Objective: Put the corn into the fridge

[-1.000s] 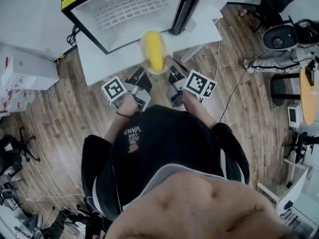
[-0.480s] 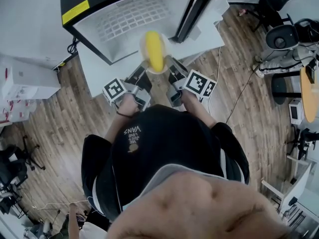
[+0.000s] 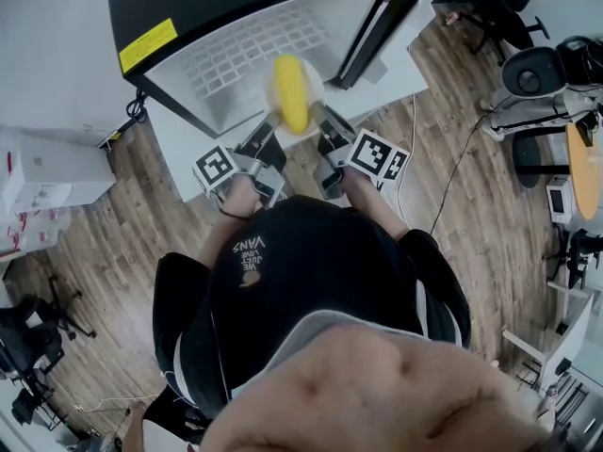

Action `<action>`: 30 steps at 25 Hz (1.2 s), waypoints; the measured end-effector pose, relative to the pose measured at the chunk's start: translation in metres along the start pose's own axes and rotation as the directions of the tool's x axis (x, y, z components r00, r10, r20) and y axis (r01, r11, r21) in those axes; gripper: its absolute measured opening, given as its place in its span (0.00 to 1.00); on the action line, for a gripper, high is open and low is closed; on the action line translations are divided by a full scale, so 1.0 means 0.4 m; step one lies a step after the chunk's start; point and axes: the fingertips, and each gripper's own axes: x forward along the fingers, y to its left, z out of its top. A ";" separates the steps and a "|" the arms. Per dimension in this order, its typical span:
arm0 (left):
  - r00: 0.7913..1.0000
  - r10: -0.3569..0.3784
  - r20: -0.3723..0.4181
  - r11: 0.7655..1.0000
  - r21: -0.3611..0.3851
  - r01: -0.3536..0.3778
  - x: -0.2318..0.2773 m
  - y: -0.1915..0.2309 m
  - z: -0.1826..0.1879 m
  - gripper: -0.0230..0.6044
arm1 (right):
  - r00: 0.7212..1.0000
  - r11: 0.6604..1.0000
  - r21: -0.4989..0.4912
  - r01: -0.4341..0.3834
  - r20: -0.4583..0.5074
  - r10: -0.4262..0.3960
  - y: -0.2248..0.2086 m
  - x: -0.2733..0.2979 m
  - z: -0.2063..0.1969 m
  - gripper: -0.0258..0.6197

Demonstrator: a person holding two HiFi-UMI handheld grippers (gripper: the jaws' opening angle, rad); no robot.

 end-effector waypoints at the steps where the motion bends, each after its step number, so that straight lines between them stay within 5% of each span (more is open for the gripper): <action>1: 1.000 0.003 -0.005 1.000 -0.001 -0.003 0.003 0.004 0.008 0.11 | 1.000 1.000 0.000 0.002 0.006 -0.002 0.000 0.008 0.002 0.11; 15: 0.999 0.014 -0.037 1.000 0.001 -0.014 0.032 0.021 0.055 0.11 | 0.999 1.000 0.014 0.014 0.031 -0.015 -0.012 0.053 0.018 0.11; 30: 0.994 0.042 0.097 0.999 -0.013 -0.041 0.071 0.036 0.087 0.11 | 0.995 0.999 -0.014 -0.036 -0.093 0.035 -0.032 0.119 0.067 0.11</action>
